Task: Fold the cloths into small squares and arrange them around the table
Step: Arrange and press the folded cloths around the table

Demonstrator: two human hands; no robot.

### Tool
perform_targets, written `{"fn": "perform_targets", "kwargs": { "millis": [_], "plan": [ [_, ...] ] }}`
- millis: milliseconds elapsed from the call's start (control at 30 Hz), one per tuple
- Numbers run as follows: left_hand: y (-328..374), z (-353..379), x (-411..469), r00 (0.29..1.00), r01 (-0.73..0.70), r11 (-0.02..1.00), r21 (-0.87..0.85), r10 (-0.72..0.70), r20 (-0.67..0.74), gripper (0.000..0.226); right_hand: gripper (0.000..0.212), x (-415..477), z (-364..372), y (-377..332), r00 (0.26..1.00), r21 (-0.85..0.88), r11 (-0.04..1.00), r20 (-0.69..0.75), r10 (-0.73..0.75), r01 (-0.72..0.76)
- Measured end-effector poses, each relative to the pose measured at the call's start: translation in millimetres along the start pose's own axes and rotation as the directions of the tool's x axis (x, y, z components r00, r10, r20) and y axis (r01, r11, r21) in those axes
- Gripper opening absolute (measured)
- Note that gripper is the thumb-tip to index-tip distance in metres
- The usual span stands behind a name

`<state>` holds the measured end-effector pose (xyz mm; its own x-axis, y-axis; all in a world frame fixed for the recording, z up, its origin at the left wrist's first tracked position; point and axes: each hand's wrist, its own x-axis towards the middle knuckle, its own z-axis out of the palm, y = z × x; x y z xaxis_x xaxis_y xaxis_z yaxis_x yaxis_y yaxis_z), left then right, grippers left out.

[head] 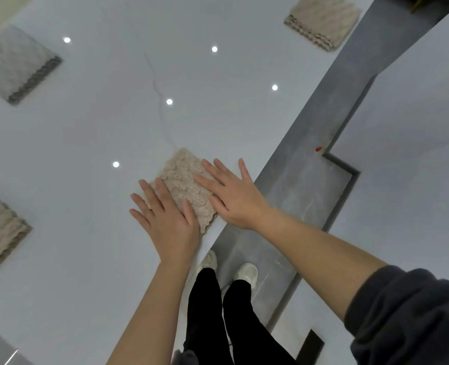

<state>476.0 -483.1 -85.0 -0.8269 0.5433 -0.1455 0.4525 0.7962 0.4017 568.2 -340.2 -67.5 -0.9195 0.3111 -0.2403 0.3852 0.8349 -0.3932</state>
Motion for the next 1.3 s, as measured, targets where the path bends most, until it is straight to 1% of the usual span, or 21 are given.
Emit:
{"fn": "perform_targets", "kwargs": {
  "millis": [133,200,267,333,433,467,567,667,700,733,767,800,833,867,933,1000,1033,1100,1167,1233,1300],
  "plan": [
    [3,-2,-8,0.999,0.047,0.999,-0.027,-0.046,0.01,0.069,0.061,6,-8,6,0.999,0.121,0.992,-0.005,-0.037,0.037],
    [6,-1,-12,0.998,0.058,0.998,-0.022,-0.057,0.019,0.07,0.062,18,-16,10,0.998,0.146,0.988,-0.009,-0.056,0.057],
    [9,3,-14,0.997,0.078,0.997,-0.008,-0.078,0.023,0.07,0.06,33,-22,10,0.997,0.117,0.99,-0.003,-0.082,0.082],
    [12,6,-12,0.995,0.097,0.995,-0.007,-0.096,0.018,0.069,0.056,46,-20,6,0.992,0.03,0.992,0.026,-0.123,0.122],
    [13,7,-10,0.996,0.086,0.996,-0.001,-0.086,0.012,0.067,0.055,52,-11,-2,0.972,-0.078,0.97,0.073,-0.224,0.229],
    [11,6,-11,0.997,0.078,0.997,0.004,-0.078,0.016,0.067,0.055,52,-9,-2,0.97,-0.087,0.967,0.069,-0.232,0.238],
    [8,7,-12,0.998,0.065,0.998,0.025,-0.065,0.026,0.066,0.054,52,-4,3,0.981,-0.093,0.977,0.036,-0.19,0.192],
    [11,4,-10,0.996,0.059,0.998,0.035,-0.061,0.06,0.068,0.054,53,-4,0,0.976,-0.115,0.969,0.058,-0.212,0.218],
    [11,0,-10,0.995,0.053,0.998,0.04,-0.056,0.081,0.069,0.055,52,-6,-1,0.979,-0.106,0.973,0.05,-0.199,0.203],
    [9,-6,-11,0.994,0.046,0.998,0.046,-0.05,0.095,0.07,0.056,49,-8,-2,0.987,-0.085,0.984,0.017,-0.159,0.16],
    [5,-13,-11,0.995,0.036,0.998,0.045,-0.041,0.095,0.07,0.057,43,-9,-3,0.996,-0.045,0.996,-0.04,-0.084,0.082],
    [-1,-22,-8,0.996,0.009,0.999,0.032,-0.012,0.086,0.07,0.057,35,-8,-5,0.994,0.011,1.0,-0.109,0.023,-0.022],
    [-6,-31,-2,0.996,-0.049,0.999,0.012,0.048,0.074,0.069,0.057,24,-6,-9,0.974,0.071,0.989,-0.174,0.144,-0.133],
    [-12,-39,7,0.988,-0.138,0.99,-0.009,0.139,0.07,0.068,0.058,12,-1,-16,0.942,0.12,0.964,-0.216,0.257,-0.235],
    [-20,-51,33,0.933,-0.344,0.938,-0.032,0.346,0.104,0.067,0.06,-8,11,-37,0.879,0.172,0.904,-0.22,0.424,-0.392],
    [-23,-55,63,0.837,-0.519,0.854,-0.021,0.513,0.189,0.064,0.061,-17,25,-59,0.826,0.212,0.852,-0.22,0.519,-0.479],
    [-24,-56,76,0.782,-0.59,0.808,-0.01,0.574,0.243,0.063,0.061,-17,31,-69,0.801,0.242,0.829,-0.226,0.554,-0.505],
    [-27,-57,97,0.673,-0.696,0.718,-0.01,0.656,0.34,0.061,0.062,-14,43,-86,0.765,0.276,0.792,-0.224,0.603,-0.544],
    [-30,-56,110,0.582,-0.769,0.639,-0.016,0.71,0.396,0.061,0.063,-9,52,-97,0.735,0.272,0.763,-0.215,0.643,-0.587],
    [-33,-52,116,0.518,-0.816,0.578,-0.012,0.741,0.426,0.062,0.064,1,54,-104,0.695,0.287,0.731,-0.231,0.681,-0.62],
    [-32,-46,116,0.491,-0.838,0.545,-0.001,0.756,0.434,0.062,0.064,13,56,-109,0.664,0.282,0.72,-0.277,0.694,-0.634]
  ]
}}
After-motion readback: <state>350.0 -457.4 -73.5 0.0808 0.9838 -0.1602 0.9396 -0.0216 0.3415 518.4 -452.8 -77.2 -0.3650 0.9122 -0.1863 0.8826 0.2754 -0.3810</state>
